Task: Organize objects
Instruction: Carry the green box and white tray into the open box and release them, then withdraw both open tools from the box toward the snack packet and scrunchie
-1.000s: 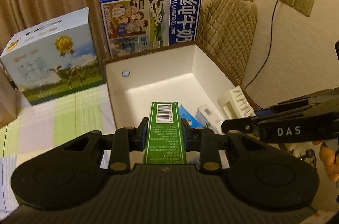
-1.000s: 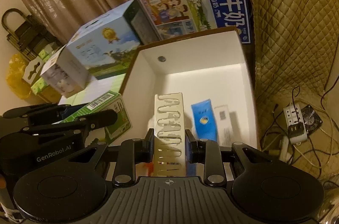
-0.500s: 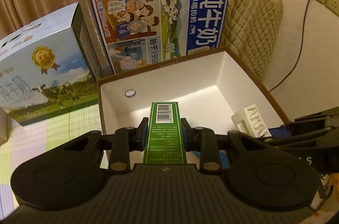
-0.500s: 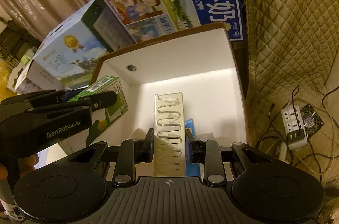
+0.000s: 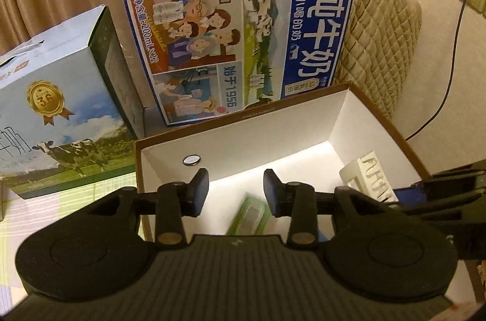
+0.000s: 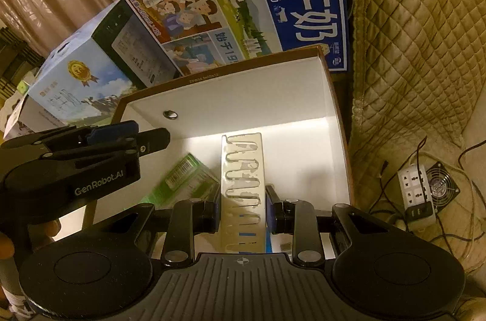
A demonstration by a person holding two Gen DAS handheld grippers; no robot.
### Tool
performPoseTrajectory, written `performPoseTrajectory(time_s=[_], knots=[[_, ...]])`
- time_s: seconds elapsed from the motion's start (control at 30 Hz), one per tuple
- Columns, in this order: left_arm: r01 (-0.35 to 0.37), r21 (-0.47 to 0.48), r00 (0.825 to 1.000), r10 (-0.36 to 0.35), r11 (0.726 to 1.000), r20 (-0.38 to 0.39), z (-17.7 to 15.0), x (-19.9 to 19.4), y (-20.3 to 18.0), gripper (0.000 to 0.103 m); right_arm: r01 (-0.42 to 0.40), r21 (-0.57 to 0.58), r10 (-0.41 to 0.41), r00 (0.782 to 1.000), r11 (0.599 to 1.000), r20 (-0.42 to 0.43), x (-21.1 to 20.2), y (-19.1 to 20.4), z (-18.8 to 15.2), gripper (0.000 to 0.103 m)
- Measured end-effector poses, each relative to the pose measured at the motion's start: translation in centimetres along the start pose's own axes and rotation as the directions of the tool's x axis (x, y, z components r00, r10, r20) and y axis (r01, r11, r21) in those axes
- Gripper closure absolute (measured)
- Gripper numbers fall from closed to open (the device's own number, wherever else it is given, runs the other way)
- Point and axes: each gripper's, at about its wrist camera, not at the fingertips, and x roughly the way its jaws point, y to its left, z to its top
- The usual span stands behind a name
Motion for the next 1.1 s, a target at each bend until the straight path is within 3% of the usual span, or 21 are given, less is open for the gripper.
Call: performPoseTrajectory(time_s=[0.17, 0.23, 0.3, 0.6, 1.1], knots=[[-0.003, -0.010, 1.000, 0.003, 1.000, -0.008, -0.2, -0.1, 0.6, 0.059, 0.013, 0.015, -0.013, 0.999, 1.000, 0.042, 0.2, 0.0, 0.5, 0.077], [-0.006, -0.014, 1.000, 0.006, 1.000, -0.007, -0.2, -0.3, 0.8, 0.051, 0.025, 0.019, -0.026, 0.996, 1.000, 0.081, -0.1, 0.1, 0.7, 0.069], [-0.009, -0.019, 1.000, 0.009, 1.000, -0.001, -0.2, -0.7, 1.0, 0.048, 0.027, 0.020, -0.029, 0.993, 0.999, 0.116, -0.6, 0.1, 0.9, 0.051], [0.001, -0.033, 1.000, -0.001, 0.999, 0.005, -1.3, -4.0, 1.4, 0.021, 0.027, 0.002, -0.027, 0.990, 1.000, 0.139, -4.0, 0.2, -1.2, 0.048], [0.025, -0.055, 1.000, -0.026, 0.998, -0.017, -5.4, -11.2, 0.3, 0.009, 0.022, 0.041, -0.027, 0.993, 0.999, 0.119, -9.7, 1.0, -7.9, 0.038]])
